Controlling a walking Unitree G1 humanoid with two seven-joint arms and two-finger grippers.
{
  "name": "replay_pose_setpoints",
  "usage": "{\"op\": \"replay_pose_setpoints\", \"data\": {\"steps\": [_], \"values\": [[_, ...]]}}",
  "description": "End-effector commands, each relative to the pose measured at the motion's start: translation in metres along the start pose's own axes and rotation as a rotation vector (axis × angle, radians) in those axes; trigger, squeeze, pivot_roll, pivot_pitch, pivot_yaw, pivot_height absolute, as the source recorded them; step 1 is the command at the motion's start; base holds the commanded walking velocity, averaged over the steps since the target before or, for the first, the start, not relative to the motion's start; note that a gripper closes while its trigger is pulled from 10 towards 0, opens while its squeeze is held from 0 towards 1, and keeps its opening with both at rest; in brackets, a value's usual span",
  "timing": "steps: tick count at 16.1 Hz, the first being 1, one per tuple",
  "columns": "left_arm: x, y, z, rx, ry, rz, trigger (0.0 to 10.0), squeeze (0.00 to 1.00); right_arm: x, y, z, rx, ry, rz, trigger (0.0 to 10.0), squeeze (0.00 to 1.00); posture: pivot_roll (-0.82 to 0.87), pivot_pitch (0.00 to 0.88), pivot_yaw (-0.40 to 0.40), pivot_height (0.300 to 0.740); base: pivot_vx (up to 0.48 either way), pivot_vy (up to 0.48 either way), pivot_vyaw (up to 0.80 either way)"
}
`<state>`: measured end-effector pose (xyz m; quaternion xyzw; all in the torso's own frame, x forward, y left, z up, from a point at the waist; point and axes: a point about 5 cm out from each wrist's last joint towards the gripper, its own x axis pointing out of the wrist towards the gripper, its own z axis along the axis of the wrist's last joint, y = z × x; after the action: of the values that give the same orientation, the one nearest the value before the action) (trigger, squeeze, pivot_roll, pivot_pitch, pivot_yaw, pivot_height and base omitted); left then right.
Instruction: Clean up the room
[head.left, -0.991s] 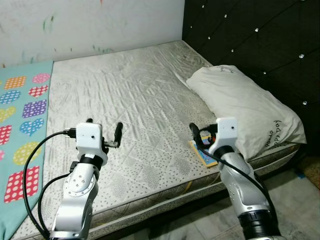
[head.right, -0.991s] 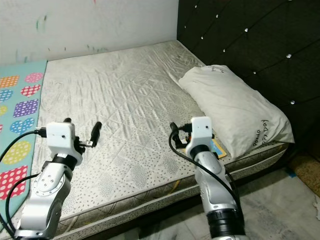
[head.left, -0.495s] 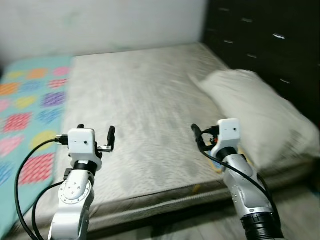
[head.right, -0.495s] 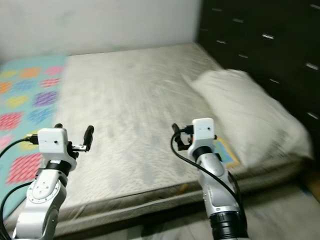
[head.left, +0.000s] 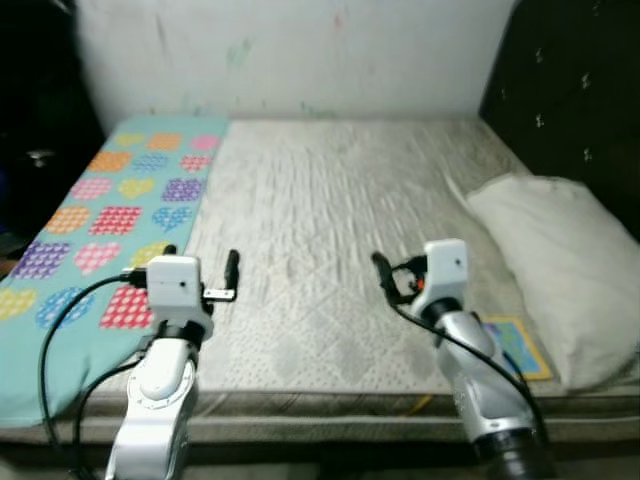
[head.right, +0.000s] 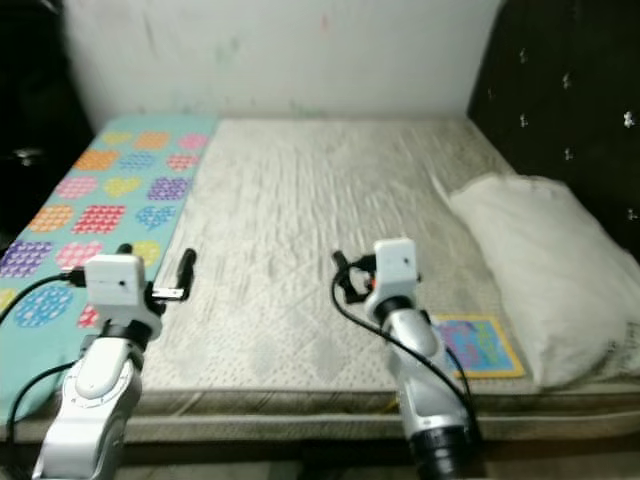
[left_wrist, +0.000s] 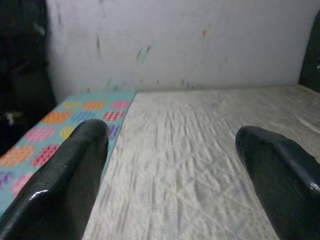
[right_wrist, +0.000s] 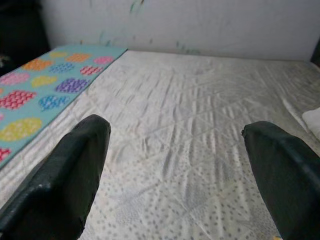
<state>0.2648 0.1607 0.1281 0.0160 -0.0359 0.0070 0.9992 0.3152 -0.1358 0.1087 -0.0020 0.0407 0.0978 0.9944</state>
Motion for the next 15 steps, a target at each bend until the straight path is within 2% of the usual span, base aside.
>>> {"op": "replay_pose_setpoints", "data": {"steps": [1, 3, 4, 5, 6, 15], "values": [[0.0031, 0.0034, 0.0023, -0.005, 0.004, 0.009, 10.0, 0.00, -0.0007, 0.0003, -0.0007, -0.049, -0.001, 0.000, 10.0, 0.00, -0.10, 0.014, 0.004, 0.740, 0.000, 0.000, 0.00], [0.0057, 0.0041, 0.0038, -0.011, 0.002, 0.016, 10.0, 0.00, -0.0005, 0.0022, 0.0010, -0.052, -0.028, 0.013, 10.0, 0.00, -0.10, 0.024, 0.000, 0.740, 0.000, 0.283, 0.00], [0.0063, 0.0038, 0.0040, -0.011, 0.001, 0.015, 10.0, 0.00, -0.0004, 0.0025, 0.0030, -0.102, -0.062, 0.004, 10.0, 0.00, -0.11, 0.026, 0.000, 0.740, 0.000, 0.326, 0.00], [0.0067, 0.0032, 0.0042, -0.013, 0.002, 0.014, 10.0, 0.00, -0.0005, 0.0032, 0.0015, -0.114, -0.055, 0.004, 10.0, 0.00, -0.11, 0.026, 0.001, 0.740, 0.000, 0.337, 0.00], [0.0070, 0.0024, 0.0041, -0.015, 0.004, 0.013, 10.0, 0.00, -0.0010, 0.0043, -0.0016, -0.049, -0.012, 0.015, 10.0, 0.00, -0.10, 0.027, 0.002, 0.740, 0.000, 0.431, 0.00], [0.0106, -0.0013, 0.0049, -0.026, 0.009, -0.001, 10.0, 0.00, -0.0011, 0.0042, -0.0010, -0.064, -0.017, 0.034, 10.0, 0.00, -0.11, 0.034, 0.002, 0.740, 0.000, 0.475, 0.00]]}}
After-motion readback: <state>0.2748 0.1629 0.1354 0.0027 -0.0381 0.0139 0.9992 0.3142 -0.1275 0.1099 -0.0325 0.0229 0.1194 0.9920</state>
